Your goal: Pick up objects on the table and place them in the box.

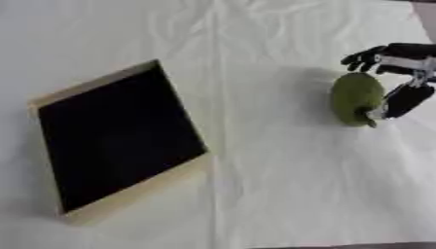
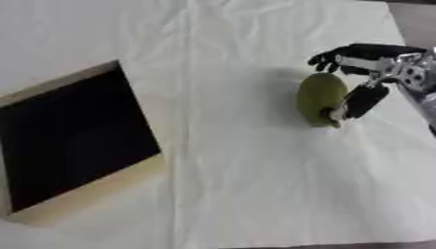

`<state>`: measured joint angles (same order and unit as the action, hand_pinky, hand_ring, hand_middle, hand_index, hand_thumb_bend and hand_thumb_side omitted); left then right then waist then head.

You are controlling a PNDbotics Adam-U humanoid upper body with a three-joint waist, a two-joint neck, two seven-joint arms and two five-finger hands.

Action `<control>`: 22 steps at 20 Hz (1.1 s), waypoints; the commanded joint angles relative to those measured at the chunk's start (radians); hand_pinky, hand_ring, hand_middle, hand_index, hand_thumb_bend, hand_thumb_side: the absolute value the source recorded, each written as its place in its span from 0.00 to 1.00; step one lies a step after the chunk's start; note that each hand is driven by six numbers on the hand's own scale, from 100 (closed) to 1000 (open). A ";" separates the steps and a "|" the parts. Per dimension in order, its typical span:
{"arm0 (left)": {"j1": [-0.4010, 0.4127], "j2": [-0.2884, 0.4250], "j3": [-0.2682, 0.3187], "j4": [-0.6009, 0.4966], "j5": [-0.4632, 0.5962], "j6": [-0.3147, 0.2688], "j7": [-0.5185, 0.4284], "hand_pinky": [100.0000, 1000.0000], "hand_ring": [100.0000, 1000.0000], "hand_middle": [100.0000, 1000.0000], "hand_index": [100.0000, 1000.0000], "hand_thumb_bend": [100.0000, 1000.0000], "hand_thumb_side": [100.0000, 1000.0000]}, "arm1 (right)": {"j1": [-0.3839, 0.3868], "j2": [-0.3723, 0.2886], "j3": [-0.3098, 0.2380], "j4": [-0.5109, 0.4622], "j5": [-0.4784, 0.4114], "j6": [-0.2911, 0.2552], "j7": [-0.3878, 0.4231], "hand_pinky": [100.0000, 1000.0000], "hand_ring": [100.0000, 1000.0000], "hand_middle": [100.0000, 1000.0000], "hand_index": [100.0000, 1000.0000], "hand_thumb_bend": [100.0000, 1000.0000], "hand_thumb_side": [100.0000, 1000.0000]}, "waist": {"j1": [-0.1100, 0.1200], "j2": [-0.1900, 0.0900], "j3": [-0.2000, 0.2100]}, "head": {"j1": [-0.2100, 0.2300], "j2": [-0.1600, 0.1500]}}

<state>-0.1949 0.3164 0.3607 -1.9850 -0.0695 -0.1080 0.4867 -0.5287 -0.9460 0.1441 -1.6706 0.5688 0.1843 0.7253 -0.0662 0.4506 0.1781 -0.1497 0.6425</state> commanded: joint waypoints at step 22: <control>-0.009 0.009 0.008 -0.015 -0.007 -0.001 0.001 0.44 0.43 0.51 0.67 0.18 0.53 | 0.136 -0.068 -0.154 -0.312 -0.112 -0.008 -0.434 0.57 0.31 0.33 0.53 0.35 0.00 | -0.003 -0.020 -0.014 | 0.012 -0.009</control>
<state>-0.1985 0.3089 0.3612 -1.9850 -0.0715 -0.1079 0.4869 -0.3865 -0.9683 0.0177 -1.9365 0.4507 0.1736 0.3053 -0.0706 0.4531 0.1654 -0.1397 0.6402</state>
